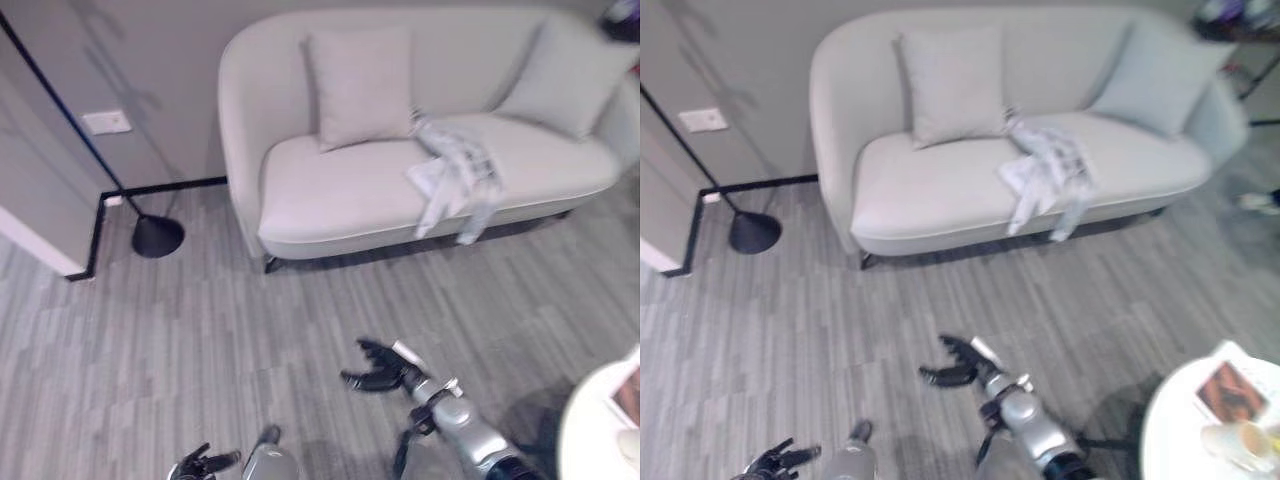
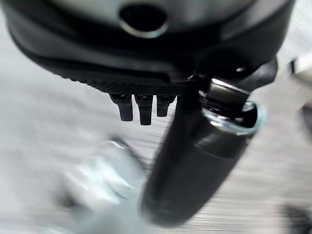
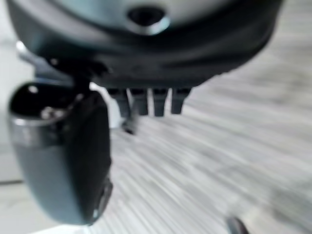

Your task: Hang the clothes on the sofa on the clothes rack.

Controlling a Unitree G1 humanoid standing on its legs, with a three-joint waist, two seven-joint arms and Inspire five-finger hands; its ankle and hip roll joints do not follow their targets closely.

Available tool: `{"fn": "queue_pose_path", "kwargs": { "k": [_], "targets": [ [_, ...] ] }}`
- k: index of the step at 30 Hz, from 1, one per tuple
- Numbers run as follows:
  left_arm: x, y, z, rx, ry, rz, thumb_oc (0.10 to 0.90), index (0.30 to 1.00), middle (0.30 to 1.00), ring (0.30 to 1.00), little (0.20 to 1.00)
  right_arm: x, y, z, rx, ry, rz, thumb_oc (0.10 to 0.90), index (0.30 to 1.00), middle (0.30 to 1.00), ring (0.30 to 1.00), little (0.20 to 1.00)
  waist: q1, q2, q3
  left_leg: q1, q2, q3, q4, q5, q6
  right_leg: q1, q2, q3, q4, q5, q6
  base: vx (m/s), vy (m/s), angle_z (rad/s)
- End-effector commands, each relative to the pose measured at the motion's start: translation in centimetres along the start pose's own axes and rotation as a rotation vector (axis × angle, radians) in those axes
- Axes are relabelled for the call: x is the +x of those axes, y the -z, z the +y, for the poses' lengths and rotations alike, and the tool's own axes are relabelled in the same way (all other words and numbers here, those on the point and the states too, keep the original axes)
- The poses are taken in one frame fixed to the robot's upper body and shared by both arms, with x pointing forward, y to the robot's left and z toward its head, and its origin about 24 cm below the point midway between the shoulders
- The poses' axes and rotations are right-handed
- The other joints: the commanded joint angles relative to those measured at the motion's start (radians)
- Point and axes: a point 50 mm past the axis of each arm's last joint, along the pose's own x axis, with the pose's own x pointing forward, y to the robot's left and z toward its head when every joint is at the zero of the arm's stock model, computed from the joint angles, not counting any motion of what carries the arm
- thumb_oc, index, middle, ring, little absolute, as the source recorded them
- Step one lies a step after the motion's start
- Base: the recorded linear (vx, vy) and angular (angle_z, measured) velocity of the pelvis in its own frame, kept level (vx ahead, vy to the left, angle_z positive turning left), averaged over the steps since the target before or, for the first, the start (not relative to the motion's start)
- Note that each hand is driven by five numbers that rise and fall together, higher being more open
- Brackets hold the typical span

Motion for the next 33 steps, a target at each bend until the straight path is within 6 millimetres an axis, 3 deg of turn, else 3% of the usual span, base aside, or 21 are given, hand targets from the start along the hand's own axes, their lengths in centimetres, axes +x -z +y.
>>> {"fn": "queue_pose_path", "kwargs": {
  "k": [1,2,3,4,6,7,8,9,10,11,12,14,17,22,26,27,28,29,30,32,33],
  "targets": [
    [0.3,-2.5,-1.1,-0.083,0.020,-0.072,0.800,0.900,0.900,0.900,0.900,1.6,-3.6,0.6,0.011,-0.016,-0.156,0.800,0.900,0.900,0.900,0.900,0.039,-0.061,-0.030,0.251,0.004,-0.019,-0.304,0.085,0.107,0.416,0.110,-0.029,-0.462,0.084,0.097,0.59,-0.760,0.12],
    [0.2,-2.1,-2.0,-0.083,0.047,-0.068,0.800,0.900,0.900,0.900,0.900,1.5,-4.3,-0.2,-0.016,0.000,-0.181,0.800,0.900,0.900,0.900,0.900,0.037,-0.045,-0.029,0.229,0.045,-0.040,-0.287,0.131,0.094,0.433,0.153,-0.069,-0.474,0.071,0.077,0.66,-0.799,-0.51],
    [0.2,-2.6,-3.3,-0.094,0.080,-0.097,0.800,0.900,0.900,0.900,0.900,1.3,-5.1,-0.7,-0.049,0.018,-0.220,0.800,0.900,0.900,0.900,0.900,0.058,-0.031,-0.024,0.173,0.086,-0.045,-0.184,0.251,0.088,0.482,0.218,-0.111,-0.523,0.037,0.035,0.60,-0.688,-0.44],
    [0.2,-3.0,-3.7,-0.119,0.088,-0.114,0.800,0.900,0.900,0.900,0.900,1.3,-5.0,-0.6,-0.069,0.029,-0.222,0.800,0.900,0.900,0.900,0.900,0.068,-0.036,-0.008,0.143,0.106,-0.008,-0.116,0.298,0.093,0.528,0.240,-0.133,-0.561,0.023,0.014,0.54,-0.644,0.31],
    [0.1,-2.8,-4.0,-0.197,0.087,-0.101,0.800,0.900,0.900,0.900,0.900,1.1,-4.1,-0.5,-0.068,0.044,-0.190,0.800,0.900,0.900,0.900,0.900,0.067,-0.057,0.018,0.097,0.122,0.154,-0.047,0.305,0.113,0.581,0.250,-0.160,-0.601,0.015,-0.005,0.21,-0.317,0.35],
    [0.1,-2.8,-4.0,-0.198,0.087,-0.101,0.800,0.900,0.900,0.900,0.900,1.1,-4.1,-0.5,-0.068,0.043,-0.190,0.800,0.900,0.900,0.900,0.900,0.068,-0.057,0.020,0.099,0.123,0.157,-0.045,0.303,0.113,0.583,0.250,-0.158,-0.603,0.016,-0.004,0.09,-0.123,0.23],
    [0.1,-2.2,-3.7,-0.223,0.071,-0.080,0.800,0.900,0.900,0.900,0.900,0.9,-3.6,-0.3,-0.086,0.028,-0.170,0.800,0.900,0.900,0.900,0.900,0.071,-0.055,0.026,0.096,0.064,0.200,-0.054,0.217,0.124,0.600,0.249,-0.151,-0.617,0.016,-0.004,0.05,-0.048,0.34],
    [0.1,-2.2,-3.7,-0.222,0.071,-0.080,0.800,0.900,0.900,0.900,0.900,0.9,-3.6,-0.3,-0.086,0.028,-0.170,0.800,0.900,0.900,0.900,0.900,0.070,-0.057,0.024,0.093,0.061,0.199,-0.055,0.221,0.126,0.597,0.245,-0.152,-0.617,0.018,-0.003,0.09,-0.048,0.25],
    [0.1,-1.6,-3.4,-0.232,0.061,-0.061,0.800,0.900,0.900,0.900,0.900,0.4,-3.0,-0.7,-0.109,0.037,-0.154,0.800,0.900,0.900,0.900,0.900,0.071,-0.061,0.018,0.051,-0.066,0.219,-0.085,0.126,0.159,0.597,0.232,-0.156,-0.625,0.019,0.003,0.03,0.012,-0.19],
    [0.1,-1.6,-3.4,-0.232,0.061,-0.062,0.800,0.900,0.900,0.900,0.900,0.4,-3.0,-0.7,-0.109,0.037,-0.154,0.800,0.900,0.900,0.900,0.900,0.068,-0.064,0.014,0.045,-0.070,0.217,-0.087,0.131,0.161,0.591,0.228,-0.159,-0.624,0.020,0.004,0.06,0.054,-0.30],
    [0.1,-0.9,-3.0,-0.235,0.050,-0.035,0.800,0.900,0.900,0.900,0.900,0.0,-2.7,-1.0,-0.133,0.059,-0.146,0.800,0.900,0.900,0.900,0.900,0.065,-0.051,-0.004,0.019,-0.153,0.269,-0.137,0.134,0.179,0.585,0.243,-0.162,-0.622,0.012,0.001,0.01,0.055,0.06],
    [0.1,-1.1,-3.2,-0.211,0.058,-0.044,0.800,0.900,0.900,0.900,0.900,-0.3,-2.8,-1.2,-0.168,0.063,-0.153,0.800,0.900,0.900,0.900,0.900,0.056,-0.043,-0.018,0.014,-0.180,0.283,-0.163,0.146,0.183,0.570,0.256,-0.152,-0.613,0.005,0.000,0.03,0.072,0.50],
    [-0.1,0.0,-3.3,-0.195,0.059,-0.009,0.800,0.900,0.900,0.900,0.900,0.1,-2.5,-1.5,-0.217,0.124,-0.119,0.800,0.900,0.900,0.900,0.900,0.054,-0.027,-0.030,0.034,-0.208,0.246,-0.217,0.167,0.192,0.573,0.276,-0.159,-0.606,-0.004,-0.006,0.07,0.068,0.01],
    [-0.2,0.7,-3.5,-0.168,0.058,-0.001,0.800,0.900,0.900,0.900,0.900,-0.4,-4.0,-3.1,-0.453,0.227,-0.156,0.800,0.900,0.900,0.900,0.900,0.039,-0.042,-0.054,0.103,-0.215,0.252,-0.329,0.199,0.203,0.590,0.266,-0.180,-0.564,-0.029,0.001,0.09,0.089,-0.10],
    [-0.2,-0.4,-3.9,-0.117,0.082,-0.064,0.800,0.900,0.900,0.900,0.900,-0.4,-5.6,-5.1,-0.639,0.369,-0.163,0.800,0.900,0.900,0.900,0.900,0.045,-0.039,-0.040,0.126,-0.206,0.268,-0.342,0.198,0.214,0.555,0.243,-0.199,-0.440,-0.041,0.032,0.02,0.088,-0.01],
    [-0.2,-0.9,-4.0,-0.107,0.081,-0.083,0.800,0.900,0.900,0.900,0.900,-0.5,-6.5,-6.3,-0.720,0.474,-0.166,0.800,0.900,0.900,0.900,0.900,0.044,-0.030,-0.023,0.131,-0.200,0.266,-0.343,0.198,0.220,0.524,0.218,-0.202,-0.382,-0.034,0.060,-0.04,0.034,-0.03],
    [-0.2,-1.0,-4.6,-0.092,0.091,-0.097,0.800,0.900,0.900,0.900,0.900,-0.5,-7.3,-7.1,-0.791,0.550,-0.174,0.800,0.900,0.900,0.900,0.900,0.051,-0.022,-0.014,0.126,-0.200,0.258,-0.344,0.198,0.222,0.522,0.184,-0.209,-0.390,-0.029,0.067,-0.04,0.031,0.00],
    [-0.2,-1.0,-4.6,-0.092,0.091,-0.097,0.800,0.900,0.900,0.900,0.900,-0.5,-7.3,-7.1,-0.791,0.550,-0.174,0.800,0.900,0.900,0.900,0.900,0.051,-0.022,-0.014,0.126,-0.200,0.258,-0.344,0.198,0.222,0.522,0.184,-0.209,-0.390,-0.029,0.067,-0.04,-0.068,-0.01],
    [-0.3,-0.8,-5.3,-0.086,0.098,-0.096,0.800,0.900,0.900,0.900,0.900,-0.5,-8.5,-7.5,-0.811,0.591,-0.203,0.800,0.900,0.900,0.900,0.900,0.055,-0.001,-0.013,0.112,-0.182,0.248,-0.348,0.192,0.216,0.521,0.124,-0.166,-0.438,0.003,0.074,-0.01,-0.140,-0.02],
    [-0.4,-0.5,-6.1,-0.083,0.096,-0.084,0.800,0.900,0.900,0.900,0.900,0.9,-6.2,-7.7,-0.605,0.617,-0.059,0.800,0.900,0.900,0.900,0.900,0.072,0.004,-0.019,0.096,-0.158,0.220,-0.332,0.177,0.211,0.536,0.010,-0.073,-0.480,0.094,0.093,0.07,-0.260,0.08],
    [-0.4,-0.5,-6.2,-0.089,0.090,-0.079,0.800,0.900,0.900,0.900,0.900,0.9,-4.9,-7.9,-0.584,0.636,0.000,0.800,0.900,0.900,0.900,0.900,0.073,-0.003,-0.018,0.090,-0.155,0.211,-0.323,0.173,0.207,0.543,-0.005,-0.043,-0.485,0.116,0.100,0.10,-0.241,0.27]
  ]
}}
